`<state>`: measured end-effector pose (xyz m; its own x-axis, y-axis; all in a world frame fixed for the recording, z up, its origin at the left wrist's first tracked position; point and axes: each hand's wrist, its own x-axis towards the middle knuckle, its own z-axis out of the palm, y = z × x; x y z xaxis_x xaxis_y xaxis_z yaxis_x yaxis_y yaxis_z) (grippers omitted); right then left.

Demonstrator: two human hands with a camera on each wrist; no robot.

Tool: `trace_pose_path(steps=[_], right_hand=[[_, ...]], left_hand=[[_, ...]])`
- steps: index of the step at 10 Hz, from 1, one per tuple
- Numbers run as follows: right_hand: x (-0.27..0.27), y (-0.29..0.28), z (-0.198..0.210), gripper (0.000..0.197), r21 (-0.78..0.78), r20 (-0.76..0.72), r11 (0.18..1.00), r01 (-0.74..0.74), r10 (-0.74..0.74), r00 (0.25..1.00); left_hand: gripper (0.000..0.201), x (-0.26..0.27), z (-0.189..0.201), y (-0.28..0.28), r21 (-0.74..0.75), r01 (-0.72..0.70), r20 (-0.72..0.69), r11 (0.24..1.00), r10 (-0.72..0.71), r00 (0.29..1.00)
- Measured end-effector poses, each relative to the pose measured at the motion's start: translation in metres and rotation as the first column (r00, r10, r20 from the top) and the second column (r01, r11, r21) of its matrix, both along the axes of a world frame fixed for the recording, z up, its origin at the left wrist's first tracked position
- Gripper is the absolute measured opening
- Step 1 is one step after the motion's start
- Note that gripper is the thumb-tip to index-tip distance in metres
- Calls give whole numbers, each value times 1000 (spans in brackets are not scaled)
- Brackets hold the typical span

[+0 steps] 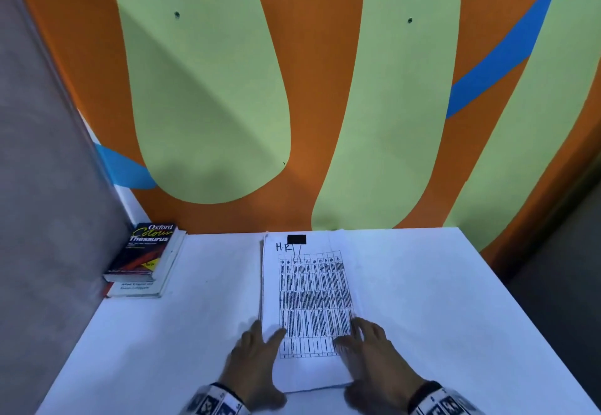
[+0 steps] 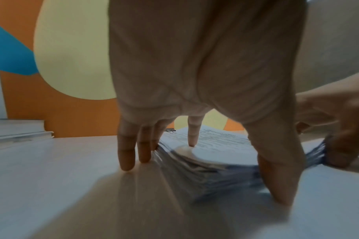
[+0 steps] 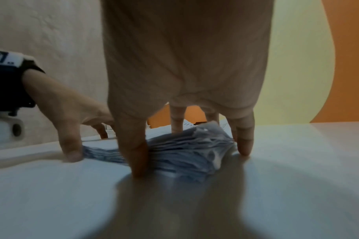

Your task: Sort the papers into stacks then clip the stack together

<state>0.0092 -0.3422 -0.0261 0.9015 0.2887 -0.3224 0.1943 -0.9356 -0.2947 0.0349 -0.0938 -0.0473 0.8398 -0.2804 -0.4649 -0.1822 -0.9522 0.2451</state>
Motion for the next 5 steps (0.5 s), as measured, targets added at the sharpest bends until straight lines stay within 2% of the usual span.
trace_pose_path(steps=[1, 2, 3, 4, 5], right_hand=[[9, 4, 1, 73, 41, -28, 999, 35, -34, 999], [32, 5, 3, 78, 43, -28, 997, 60, -59, 998], [48, 8, 3, 82, 4, -45, 999, 35, -35, 998], [50, 7, 2, 83, -10, -32, 1000, 21, -21, 999], [39, 3, 5, 82, 3, -39, 999, 43, -43, 998]], left_hand=[[106, 9, 4, -2, 20, -16, 14, 1000, 16, 1000], [101, 25, 11, -4, 46, -40, 42, 998, 39, 998], [103, 35, 14, -6, 59, -56, 20, 997, 55, 998], [103, 36, 18, -10, 75, -50, 15, 996, 49, 999], [102, 29, 22, -7, 20, -87, 11, 996, 86, 996]])
